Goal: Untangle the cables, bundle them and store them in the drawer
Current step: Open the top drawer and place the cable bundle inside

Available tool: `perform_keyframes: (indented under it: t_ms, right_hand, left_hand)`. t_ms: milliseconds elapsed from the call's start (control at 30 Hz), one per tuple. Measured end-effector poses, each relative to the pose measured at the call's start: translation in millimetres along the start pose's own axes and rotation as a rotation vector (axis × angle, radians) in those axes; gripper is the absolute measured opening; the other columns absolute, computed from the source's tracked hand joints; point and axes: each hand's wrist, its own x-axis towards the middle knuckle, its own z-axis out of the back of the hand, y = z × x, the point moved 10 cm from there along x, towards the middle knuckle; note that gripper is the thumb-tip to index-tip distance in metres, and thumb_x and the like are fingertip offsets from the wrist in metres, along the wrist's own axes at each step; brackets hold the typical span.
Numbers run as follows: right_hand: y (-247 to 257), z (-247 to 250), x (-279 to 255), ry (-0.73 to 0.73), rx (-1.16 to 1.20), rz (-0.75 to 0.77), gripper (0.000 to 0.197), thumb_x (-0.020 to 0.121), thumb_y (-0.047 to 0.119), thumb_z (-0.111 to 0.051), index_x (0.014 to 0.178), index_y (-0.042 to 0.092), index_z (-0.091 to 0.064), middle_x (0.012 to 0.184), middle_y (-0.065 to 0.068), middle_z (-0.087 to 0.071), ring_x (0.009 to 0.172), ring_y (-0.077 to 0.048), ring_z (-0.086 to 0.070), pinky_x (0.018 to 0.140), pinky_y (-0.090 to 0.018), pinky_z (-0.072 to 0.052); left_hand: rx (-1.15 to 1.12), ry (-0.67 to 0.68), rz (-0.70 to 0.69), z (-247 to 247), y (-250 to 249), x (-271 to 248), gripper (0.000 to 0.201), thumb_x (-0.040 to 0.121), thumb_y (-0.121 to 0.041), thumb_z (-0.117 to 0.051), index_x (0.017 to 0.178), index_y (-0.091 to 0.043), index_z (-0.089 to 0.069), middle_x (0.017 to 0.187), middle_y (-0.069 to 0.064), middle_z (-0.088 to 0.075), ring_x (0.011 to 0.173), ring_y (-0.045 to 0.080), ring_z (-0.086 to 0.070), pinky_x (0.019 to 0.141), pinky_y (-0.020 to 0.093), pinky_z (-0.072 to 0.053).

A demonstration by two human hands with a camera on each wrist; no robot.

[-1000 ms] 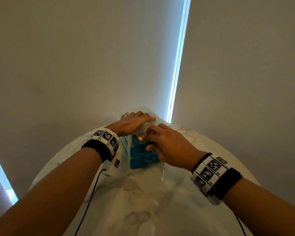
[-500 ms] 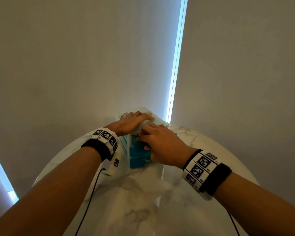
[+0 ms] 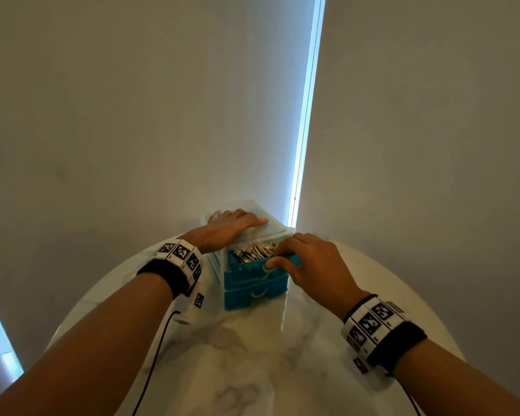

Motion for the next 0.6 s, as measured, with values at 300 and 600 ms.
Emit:
perform_keyframes:
  t_ms: [300,600]
  right_hand:
    - [-8,-10,11,0.156,0.07,-0.005,0.03,0.096,0.049,-0.073,0.11,0.024,-0.067,0.103,0.01,-0.07,0.084,-0.007,-0.064,0.073,-0.019,-0.05]
    - [-11,-1,31,-0.091,-0.113,-0.069,0.056,0.079,0.051,-0.09,0.123,0.028,-0.064,0.135,-0.001,-0.05,0.121,-0.019,-0.046,0.096,-0.032,-0.041]
  left_hand:
    - [0.128,0.096,-0.048,-5,-8,-3,0.117,0.062,-0.096,-0.05,0.165,-0.045,-0.023,0.176,-0.004,-0.014,0.161,0.025,-0.01,0.13,0.059,0.002]
    - [0.142,0.115,-0.043,-5,-3,-2,0.108,0.067,-0.081,-0.063,0.162,-0.047,-0.023,0.172,-0.002,-0.019,0.158,0.029,-0.016,0.13,0.058,-0.002]
